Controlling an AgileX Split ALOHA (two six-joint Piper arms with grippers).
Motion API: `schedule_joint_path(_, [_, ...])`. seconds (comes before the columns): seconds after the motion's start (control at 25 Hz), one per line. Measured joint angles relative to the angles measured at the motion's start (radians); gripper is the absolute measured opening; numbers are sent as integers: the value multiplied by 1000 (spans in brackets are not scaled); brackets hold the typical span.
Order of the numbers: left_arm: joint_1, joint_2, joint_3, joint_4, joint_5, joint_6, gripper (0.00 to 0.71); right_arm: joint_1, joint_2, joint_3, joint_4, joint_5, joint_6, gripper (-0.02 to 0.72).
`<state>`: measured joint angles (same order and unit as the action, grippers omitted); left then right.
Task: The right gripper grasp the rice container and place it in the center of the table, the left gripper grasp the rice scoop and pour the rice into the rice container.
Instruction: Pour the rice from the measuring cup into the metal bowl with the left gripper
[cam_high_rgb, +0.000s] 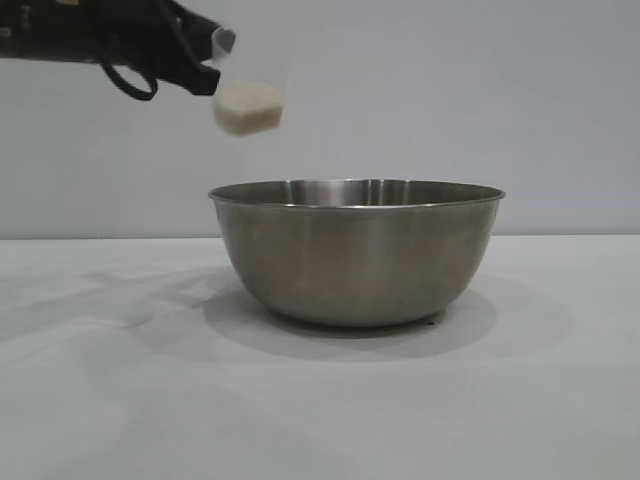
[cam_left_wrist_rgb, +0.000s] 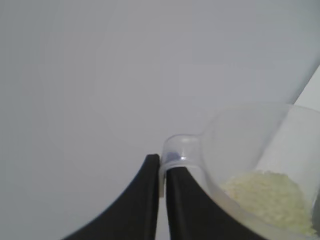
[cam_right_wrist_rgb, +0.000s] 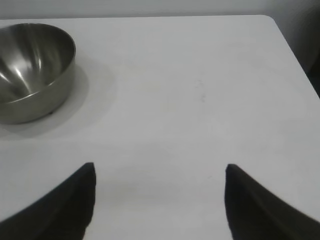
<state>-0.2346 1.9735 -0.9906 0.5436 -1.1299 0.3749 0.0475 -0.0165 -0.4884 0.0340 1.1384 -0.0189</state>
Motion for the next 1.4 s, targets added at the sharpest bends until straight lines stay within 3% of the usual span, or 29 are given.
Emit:
schedule_joint_path(0.32, [-2, 0, -63, 155, -2, 81, 0, 0, 0, 0, 0, 0, 0, 465])
schedule_joint_path(0.68, [-81, 2, -71, 217, 19, 387, 0, 0, 0, 0, 0, 0, 0, 465])
schedule_joint_path(1.0, [-100, 2, -71, 259, 54, 522, 0, 0, 0, 0, 0, 0, 0, 465])
schedule_joint_path(1.4, [-129, 2, -71, 350, 145, 844, 0, 0, 0, 0, 0, 0, 0, 465])
